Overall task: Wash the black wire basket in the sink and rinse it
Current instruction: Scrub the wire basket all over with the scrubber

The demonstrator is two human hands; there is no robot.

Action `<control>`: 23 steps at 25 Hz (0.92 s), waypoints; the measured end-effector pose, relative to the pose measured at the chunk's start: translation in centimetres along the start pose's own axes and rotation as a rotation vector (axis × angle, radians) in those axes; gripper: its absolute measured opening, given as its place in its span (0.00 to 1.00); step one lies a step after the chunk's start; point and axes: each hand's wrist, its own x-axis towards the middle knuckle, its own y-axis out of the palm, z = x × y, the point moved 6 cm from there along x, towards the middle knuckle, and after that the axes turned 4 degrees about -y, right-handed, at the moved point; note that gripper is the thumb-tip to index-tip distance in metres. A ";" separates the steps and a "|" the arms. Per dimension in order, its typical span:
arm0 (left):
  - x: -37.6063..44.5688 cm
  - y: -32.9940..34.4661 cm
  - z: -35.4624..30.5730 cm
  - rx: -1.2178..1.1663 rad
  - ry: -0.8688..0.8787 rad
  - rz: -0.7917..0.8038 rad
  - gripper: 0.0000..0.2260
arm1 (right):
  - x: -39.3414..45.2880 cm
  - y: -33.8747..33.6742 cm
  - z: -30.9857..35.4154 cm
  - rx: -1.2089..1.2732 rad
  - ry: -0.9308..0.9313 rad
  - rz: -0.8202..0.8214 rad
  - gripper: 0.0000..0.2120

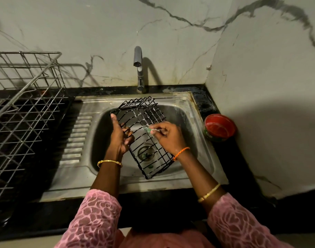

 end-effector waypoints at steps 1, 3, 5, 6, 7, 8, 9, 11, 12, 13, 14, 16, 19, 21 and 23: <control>-0.2 -0.3 0.0 -0.023 0.011 -0.019 0.30 | -1.0 -0.1 -0.4 0.019 0.020 0.019 0.07; -0.3 -1.1 0.0 -0.076 0.024 -0.040 0.29 | -3.5 -0.6 -1.7 0.030 0.039 0.041 0.07; -0.4 -1.8 0.2 -0.117 0.030 -0.036 0.27 | -5.5 -1.0 -2.8 0.025 0.052 0.074 0.07; -0.4 -2.0 0.2 -0.128 0.031 -0.035 0.26 | -5.8 -1.1 -3.1 0.020 0.064 0.085 0.07; -0.5 -2.0 0.2 -0.133 0.034 -0.033 0.26 | -5.7 -1.1 -3.0 0.016 0.073 0.091 0.07; -0.4 -1.9 0.2 -0.132 0.032 -0.033 0.26 | -5.2 -1.0 -2.6 0.005 0.072 0.082 0.07; -0.4 -1.7 0.2 -0.124 0.030 -0.036 0.27 | -4.4 -0.8 -1.9 -0.001 0.061 0.062 0.07; -0.3 -1.8 0.4 -0.124 0.025 -0.061 0.26 | -2.5 0.0 -0.5 -0.011 0.044 0.018 0.06; -0.2 -1.9 0.5 -0.126 0.028 -0.073 0.25 | -1.7 0.4 -0.3 -0.019 0.049 0.015 0.05; -0.2 -2.1 0.5 -0.134 0.035 -0.085 0.25 | -1.4 0.7 -0.5 -0.030 0.056 0.030 0.05; -0.1 -2.4 0.5 -0.140 0.047 -0.092 0.24 | -1.6 0.8 -0.9 -0.038 0.061 0.055 0.05; 0.3 -3.0 0.6 -0.174 0.059 -0.100 0.24 | -3.2 -0.1 -2.5 -0.049 0.101 0.116 0.07; 0.9 -3.6 0.8 -0.206 0.061 -0.088 0.26 | -6.2 -2.0 -4.5 -0.021 0.152 0.164 0.08; 1.1 -3.7 0.9 -0.201 0.065 -0.078 0.26 | -6.8 -2.3 -5.1 0.049 0.172 0.147 0.08; 1.0 -4.0 0.8 -0.211 0.074 -0.093 0.28 | -6.3 -1.7 -5.1 0.066 0.150 0.105 0.09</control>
